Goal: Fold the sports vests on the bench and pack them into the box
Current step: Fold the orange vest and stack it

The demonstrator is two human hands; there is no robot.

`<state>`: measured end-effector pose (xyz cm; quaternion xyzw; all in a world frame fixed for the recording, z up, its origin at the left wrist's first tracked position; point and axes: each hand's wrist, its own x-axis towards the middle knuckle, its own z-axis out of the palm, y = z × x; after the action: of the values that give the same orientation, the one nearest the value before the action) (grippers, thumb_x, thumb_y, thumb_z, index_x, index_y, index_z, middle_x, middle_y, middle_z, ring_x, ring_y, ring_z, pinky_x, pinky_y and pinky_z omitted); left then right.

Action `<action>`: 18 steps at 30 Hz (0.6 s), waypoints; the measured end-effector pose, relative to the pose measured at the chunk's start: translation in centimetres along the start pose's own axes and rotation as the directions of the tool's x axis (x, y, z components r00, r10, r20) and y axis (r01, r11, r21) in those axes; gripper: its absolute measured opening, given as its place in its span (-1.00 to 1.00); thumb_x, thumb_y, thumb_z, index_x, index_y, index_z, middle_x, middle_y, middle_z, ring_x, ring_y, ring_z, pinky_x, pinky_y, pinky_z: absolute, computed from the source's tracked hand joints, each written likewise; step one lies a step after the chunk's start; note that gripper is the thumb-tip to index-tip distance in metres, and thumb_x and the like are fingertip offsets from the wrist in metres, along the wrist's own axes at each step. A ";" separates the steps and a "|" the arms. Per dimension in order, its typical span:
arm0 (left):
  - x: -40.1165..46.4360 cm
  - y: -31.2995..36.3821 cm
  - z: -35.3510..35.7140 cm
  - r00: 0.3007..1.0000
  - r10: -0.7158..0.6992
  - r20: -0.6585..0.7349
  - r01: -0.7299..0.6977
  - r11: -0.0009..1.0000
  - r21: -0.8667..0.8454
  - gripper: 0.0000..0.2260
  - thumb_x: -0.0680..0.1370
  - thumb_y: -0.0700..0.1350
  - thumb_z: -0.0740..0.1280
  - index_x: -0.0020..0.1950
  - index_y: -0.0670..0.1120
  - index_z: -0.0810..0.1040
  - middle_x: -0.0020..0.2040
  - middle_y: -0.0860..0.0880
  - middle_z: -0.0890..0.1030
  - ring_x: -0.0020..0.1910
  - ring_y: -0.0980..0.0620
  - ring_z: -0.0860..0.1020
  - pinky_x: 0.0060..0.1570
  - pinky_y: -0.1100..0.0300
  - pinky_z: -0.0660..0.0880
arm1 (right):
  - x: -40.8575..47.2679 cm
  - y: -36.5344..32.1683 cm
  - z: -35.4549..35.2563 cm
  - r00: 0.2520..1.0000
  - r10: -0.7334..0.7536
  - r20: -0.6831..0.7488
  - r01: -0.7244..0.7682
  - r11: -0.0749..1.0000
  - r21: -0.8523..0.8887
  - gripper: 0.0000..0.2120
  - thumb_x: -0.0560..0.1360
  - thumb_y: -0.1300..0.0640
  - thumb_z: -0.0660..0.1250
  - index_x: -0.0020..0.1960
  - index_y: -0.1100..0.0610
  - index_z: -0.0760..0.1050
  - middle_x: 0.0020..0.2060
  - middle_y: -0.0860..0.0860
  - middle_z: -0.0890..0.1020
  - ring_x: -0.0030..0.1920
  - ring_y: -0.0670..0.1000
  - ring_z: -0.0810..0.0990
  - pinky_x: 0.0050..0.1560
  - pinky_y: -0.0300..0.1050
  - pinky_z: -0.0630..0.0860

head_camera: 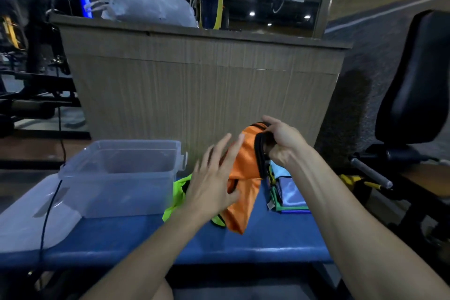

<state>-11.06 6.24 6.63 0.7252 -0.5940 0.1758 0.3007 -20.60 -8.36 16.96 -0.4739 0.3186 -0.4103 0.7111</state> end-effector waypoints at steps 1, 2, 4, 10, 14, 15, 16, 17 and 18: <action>-0.3 0.2 1.2 0.997 -0.040 -0.070 0.040 0.999 -0.001 0.16 0.35 0.02 0.56 0.64 0.20 -0.27 0.63 0.04 0.05 0.51 -0.11 0.26 0.45 -0.11 0.35 | -0.3 -0.2 -0.1 1.000 -0.003 -0.021 0.003 1.000 0.027 -0.47 0.51 0.54 0.05 0.34 0.23 0.53 0.21 0.27 0.53 -0.18 0.11 0.53 -0.43 -0.19 0.55; -0.4 0.3 2.0 0.991 -0.078 -0.112 0.078 0.997 -0.006 0.15 0.37 0.00 0.56 0.64 0.18 -0.25 0.63 0.01 0.08 0.49 -0.13 0.31 0.44 -0.09 0.34 | -0.6 -0.4 -0.2 0.999 -0.009 -0.039 0.011 0.999 0.048 -0.47 0.52 0.53 0.03 0.36 0.25 0.52 0.16 0.26 0.52 -0.19 0.10 0.51 -0.46 -0.21 0.53; -0.3 0.6 3.3 0.979 -0.116 -0.168 0.121 0.992 0.020 0.14 0.37 -0.01 0.56 0.66 0.15 -0.22 0.60 -0.04 0.15 0.43 -0.17 0.38 0.39 -0.07 0.37 | -1.0 -0.7 -0.6 0.998 -0.027 -0.064 0.032 0.996 0.081 -0.48 0.55 0.51 0.01 0.40 0.26 0.48 0.03 0.21 0.50 -0.28 0.07 0.47 -0.52 -0.23 0.47; 1.7 3.3 2.4 0.958 -0.126 -0.259 0.122 0.992 -0.033 -0.03 0.40 -0.14 0.46 0.66 0.15 -0.02 0.36 -0.01 0.40 0.10 -0.19 0.56 -0.09 -0.02 0.48 | -2.5 -1.1 -1.9 0.999 -0.034 -0.026 0.037 0.990 0.133 -0.61 0.62 0.45 0.04 0.36 0.29 0.45 0.02 0.23 0.50 -0.25 0.08 0.52 -0.45 -0.19 0.52; 2.4 1.7 0.4 0.995 -0.061 -0.078 0.041 0.971 -0.236 -0.19 0.45 -0.30 0.38 0.59 0.22 0.21 0.30 0.07 0.53 0.16 -0.06 0.59 0.06 0.10 0.53 | -2.8 -0.6 -4.5 0.998 -0.069 0.004 0.069 0.996 -0.060 -0.63 0.58 0.46 0.09 0.31 0.33 0.50 -0.08 0.21 0.55 -0.17 0.08 0.54 -0.28 -0.11 0.57; 2.4 1.1 0.0 0.999 -0.035 -0.020 0.027 0.948 -0.318 -0.29 0.48 -0.28 0.39 0.54 0.21 0.31 0.31 0.09 0.57 0.22 0.01 0.59 0.16 0.18 0.51 | -2.9 -0.5 -5.3 0.996 -0.086 0.008 0.086 0.983 -0.160 -0.64 0.57 0.45 0.12 0.28 0.31 0.53 -0.11 0.20 0.55 -0.20 0.06 0.53 -0.28 -0.12 0.56; 2.2 0.5 -0.5 0.999 -0.009 0.051 0.028 0.923 -0.385 -0.37 0.49 -0.27 0.40 0.48 0.20 0.40 0.28 0.11 0.61 0.24 0.09 0.59 0.20 0.25 0.49 | -3.2 -0.3 -6.1 0.995 -0.097 0.019 0.098 0.959 -0.266 -0.66 0.57 0.43 0.14 0.24 0.27 0.56 -0.13 0.18 0.55 -0.22 0.05 0.53 -0.29 -0.12 0.56; 1.9 0.0 -0.9 0.991 0.020 0.133 0.041 0.897 -0.439 -0.41 0.47 -0.29 0.42 0.42 0.18 0.47 0.23 0.14 0.64 0.22 0.15 0.60 0.21 0.27 0.49 | -3.5 0.0 -6.8 0.994 -0.101 0.042 0.109 0.923 -0.370 -0.69 0.58 0.40 0.16 0.19 0.24 0.59 -0.15 0.16 0.56 -0.22 0.05 0.54 -0.29 -0.10 0.57; 1.5 -0.4 -1.4 0.974 0.054 0.221 0.062 0.871 -0.487 -0.44 0.45 -0.32 0.43 0.37 0.13 0.52 0.19 0.15 0.67 0.19 0.20 0.61 0.21 0.27 0.49 | -3.9 0.0 -7.5 0.992 -0.099 0.073 0.122 0.873 -0.473 -0.73 0.59 0.37 0.17 0.15 0.22 0.60 -0.16 0.15 0.57 -0.22 0.05 0.56 -0.29 -0.08 0.59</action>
<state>-10.16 6.01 8.51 0.6416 -0.6479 -0.0656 0.4053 -28.70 -7.96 14.57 -0.6607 0.3655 -0.3483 0.5555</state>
